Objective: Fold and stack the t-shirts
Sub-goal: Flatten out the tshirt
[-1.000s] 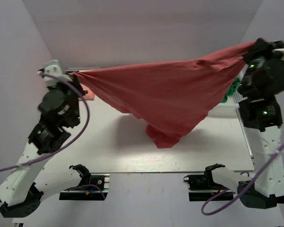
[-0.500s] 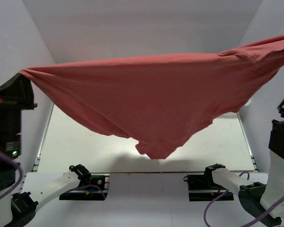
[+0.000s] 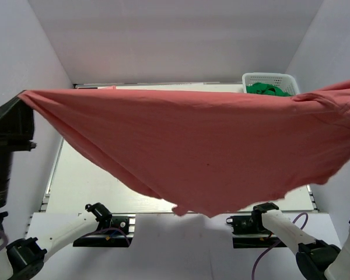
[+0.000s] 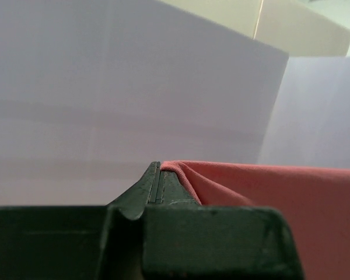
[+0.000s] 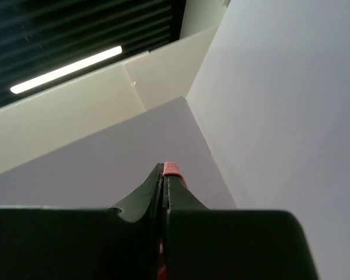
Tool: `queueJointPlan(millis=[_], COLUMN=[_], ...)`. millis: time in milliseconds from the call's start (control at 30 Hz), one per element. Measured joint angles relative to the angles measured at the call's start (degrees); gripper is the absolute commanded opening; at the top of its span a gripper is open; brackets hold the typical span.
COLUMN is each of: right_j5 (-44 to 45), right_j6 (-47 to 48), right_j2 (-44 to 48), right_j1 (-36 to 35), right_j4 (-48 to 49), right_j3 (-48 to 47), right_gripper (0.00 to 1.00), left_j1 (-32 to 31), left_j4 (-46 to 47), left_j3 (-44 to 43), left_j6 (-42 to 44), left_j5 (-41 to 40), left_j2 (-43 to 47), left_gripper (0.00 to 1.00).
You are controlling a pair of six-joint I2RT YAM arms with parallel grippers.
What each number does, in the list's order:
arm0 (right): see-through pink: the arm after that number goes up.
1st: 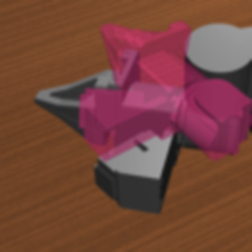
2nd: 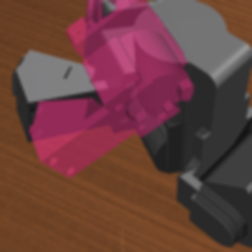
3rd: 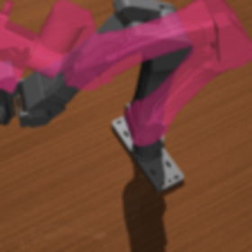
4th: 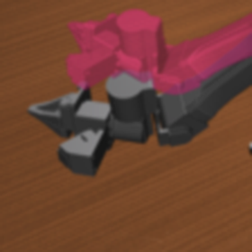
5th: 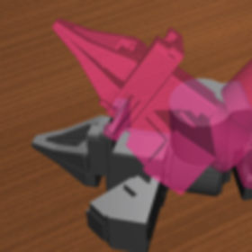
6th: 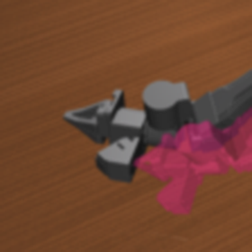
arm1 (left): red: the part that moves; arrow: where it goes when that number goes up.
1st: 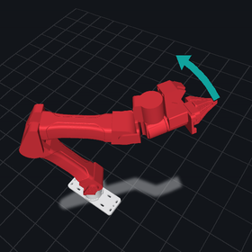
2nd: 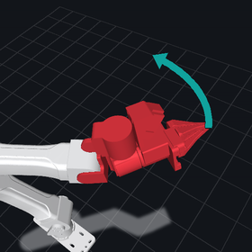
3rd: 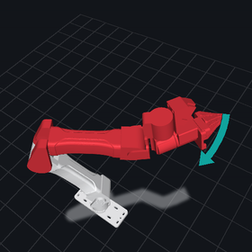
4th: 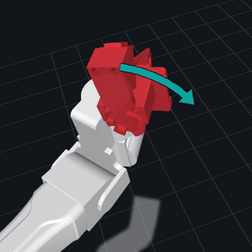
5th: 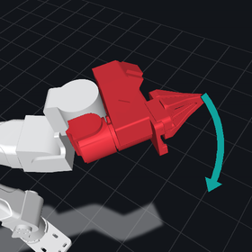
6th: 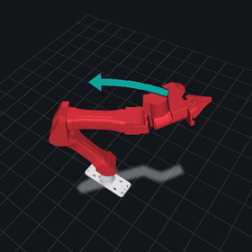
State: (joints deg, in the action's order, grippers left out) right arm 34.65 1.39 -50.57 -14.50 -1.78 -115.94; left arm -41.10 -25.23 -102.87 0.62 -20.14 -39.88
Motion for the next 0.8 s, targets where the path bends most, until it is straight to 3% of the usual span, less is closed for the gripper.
queueJointPlan(millis=[200, 400, 600, 800], right_j5=[-0.8, -4.7, -8.2, -10.2], right_j6=[-3.8, -12.4, -19.1, -21.8], right_j2=[0.0, -0.6, -8.1, -19.0], right_j1=[0.1, 0.2, 0.2, 0.2], right_j4=[-0.4, -0.9, -1.4, -0.1], right_j3=[10.6, 34.0, 47.9, 47.7], right_gripper=[0.0, 0.0, 0.0, 0.0], left_j1=[0.0, 0.0, 0.1, 2.6], left_j4=[3.4, 7.4, 6.4, 5.0], left_j3=[10.9, 27.4, 35.1, 37.7], left_j6=[-1.4, -5.3, -12.4, -17.9], left_j5=[-5.4, -19.9, -38.4, -45.6], left_j2=[0.2, -2.3, -15.9, -31.6], left_gripper=[0.0, 0.0, 0.0, 0.0])
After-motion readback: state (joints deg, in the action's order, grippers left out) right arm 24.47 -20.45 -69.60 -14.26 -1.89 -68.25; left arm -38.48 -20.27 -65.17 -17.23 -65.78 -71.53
